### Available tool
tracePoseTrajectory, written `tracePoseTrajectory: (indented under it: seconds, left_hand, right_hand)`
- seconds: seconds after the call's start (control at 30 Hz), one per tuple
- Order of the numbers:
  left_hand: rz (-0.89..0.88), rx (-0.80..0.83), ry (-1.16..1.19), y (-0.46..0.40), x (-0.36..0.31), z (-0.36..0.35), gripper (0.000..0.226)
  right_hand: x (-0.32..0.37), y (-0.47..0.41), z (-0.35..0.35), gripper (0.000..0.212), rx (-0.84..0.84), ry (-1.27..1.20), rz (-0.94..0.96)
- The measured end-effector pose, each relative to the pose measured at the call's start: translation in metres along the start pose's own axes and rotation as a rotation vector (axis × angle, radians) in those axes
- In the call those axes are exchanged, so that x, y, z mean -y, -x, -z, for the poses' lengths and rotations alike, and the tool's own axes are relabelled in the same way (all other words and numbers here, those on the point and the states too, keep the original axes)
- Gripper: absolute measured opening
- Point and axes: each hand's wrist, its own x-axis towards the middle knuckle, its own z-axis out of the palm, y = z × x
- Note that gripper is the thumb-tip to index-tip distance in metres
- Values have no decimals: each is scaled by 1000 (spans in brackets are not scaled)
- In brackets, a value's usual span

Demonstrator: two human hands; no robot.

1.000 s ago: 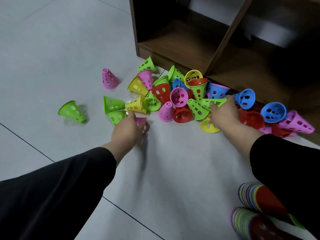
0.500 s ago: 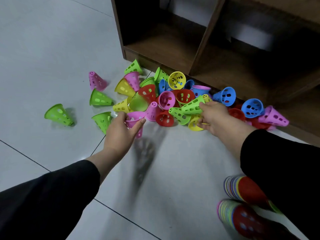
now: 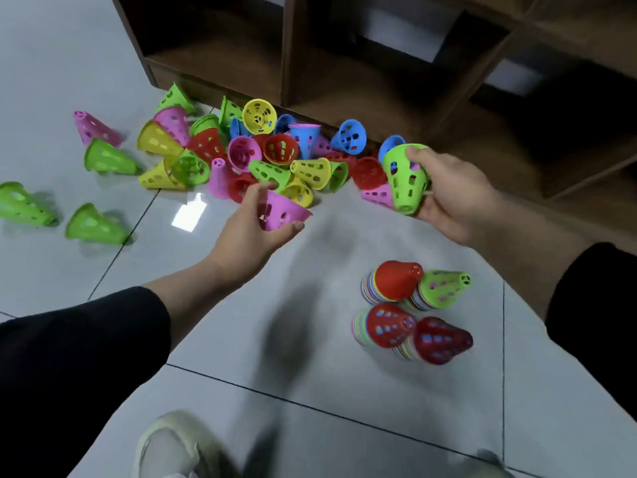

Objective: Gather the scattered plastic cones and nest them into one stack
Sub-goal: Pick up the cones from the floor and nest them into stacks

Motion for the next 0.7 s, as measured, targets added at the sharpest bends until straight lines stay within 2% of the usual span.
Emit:
tracePoseTrajectory:
  seconds: [0.1, 0.17, 0.2, 0.3, 0.37, 0.57, 0.7]
  left_hand:
    - [-170, 236, -216, 23, -21, -29, 81]
    - [-345, 375, -361, 37, -33, -48, 80]
    - [-412, 437, -428, 42, -35, -57, 76]
    - [-524, 583, -575, 51, -45, -79, 64]
    - [-577, 619, -601, 56, -54, -93, 58]
    - [-614, 644, -712, 54, -64, -122, 42]
    - [-635, 628, -779, 53, -61, -135, 39]
  right_hand:
    - [-13, 41, 50, 27, -50, 621, 118]
    - [-21, 71, 73, 37, 8, 1053, 155]
    - [-26, 85, 80, 41, 58, 1187, 144]
    - [-47, 107, 96, 45, 186, 1387, 77]
    - [-60, 112, 98, 46, 246, 1460, 52]
    - [-49, 111, 100, 58, 232, 1449, 74]
    - [-46, 118, 102, 60, 335, 1698, -29]
